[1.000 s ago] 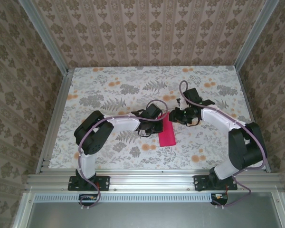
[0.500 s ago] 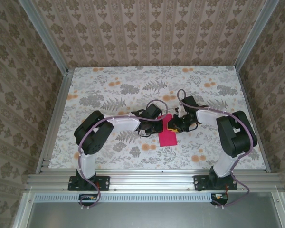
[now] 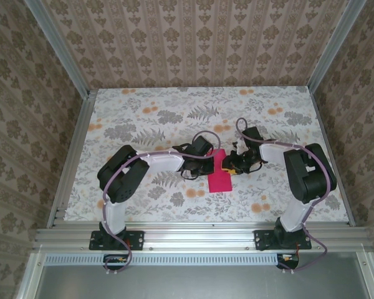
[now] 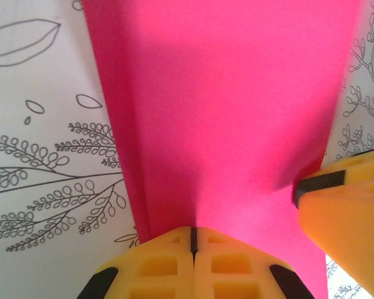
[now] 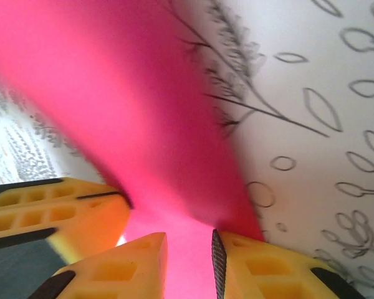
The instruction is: Fold a paper plane with a square sheet of paper (pick it up from the middle)
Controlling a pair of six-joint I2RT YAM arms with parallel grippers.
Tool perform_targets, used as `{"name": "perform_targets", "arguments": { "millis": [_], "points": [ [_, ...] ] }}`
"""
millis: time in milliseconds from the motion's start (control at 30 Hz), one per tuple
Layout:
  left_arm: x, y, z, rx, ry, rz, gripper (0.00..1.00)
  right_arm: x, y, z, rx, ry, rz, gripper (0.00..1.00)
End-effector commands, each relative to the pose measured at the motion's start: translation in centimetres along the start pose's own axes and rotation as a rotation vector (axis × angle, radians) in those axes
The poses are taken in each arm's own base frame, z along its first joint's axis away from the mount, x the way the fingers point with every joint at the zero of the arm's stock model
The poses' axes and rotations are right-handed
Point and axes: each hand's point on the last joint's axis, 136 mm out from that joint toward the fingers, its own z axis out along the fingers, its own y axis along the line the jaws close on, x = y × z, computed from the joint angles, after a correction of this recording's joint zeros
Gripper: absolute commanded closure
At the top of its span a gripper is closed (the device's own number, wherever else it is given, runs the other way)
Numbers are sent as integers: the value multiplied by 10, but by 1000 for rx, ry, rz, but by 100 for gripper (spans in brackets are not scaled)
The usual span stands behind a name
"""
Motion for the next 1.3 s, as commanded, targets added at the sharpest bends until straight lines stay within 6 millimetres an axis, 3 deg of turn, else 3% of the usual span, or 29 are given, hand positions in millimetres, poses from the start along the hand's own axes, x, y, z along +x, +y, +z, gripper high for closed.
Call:
{"name": "perform_targets", "arguments": {
  "millis": [0,167,400,567,800,867,1000,1100,1267],
  "points": [
    [14,17,6,-80,51,13,100,12,-25,12,57,45,22,72],
    [15,19,5,-89,53,17,100,16,-34,12,90,54,29,73],
    [14,18,4,-91,50,20,100,16,6,-15,-23,-3,-30,73],
    [14,17,5,-90,53,20,100,32,16,-10,-111,40,-29,74],
    [15,17,5,-96,54,25,100,47,-20,10,-2,74,25,74],
    [15,17,5,-97,56,27,100,48,-22,11,4,84,27,75],
    [15,18,3,-102,55,32,100,46,-8,-5,-10,53,-11,75],
    [15,17,4,-102,57,34,100,50,13,-17,-93,33,-40,75],
    [14,16,5,-99,57,36,100,63,18,-11,-141,30,-15,75]
  ]
}}
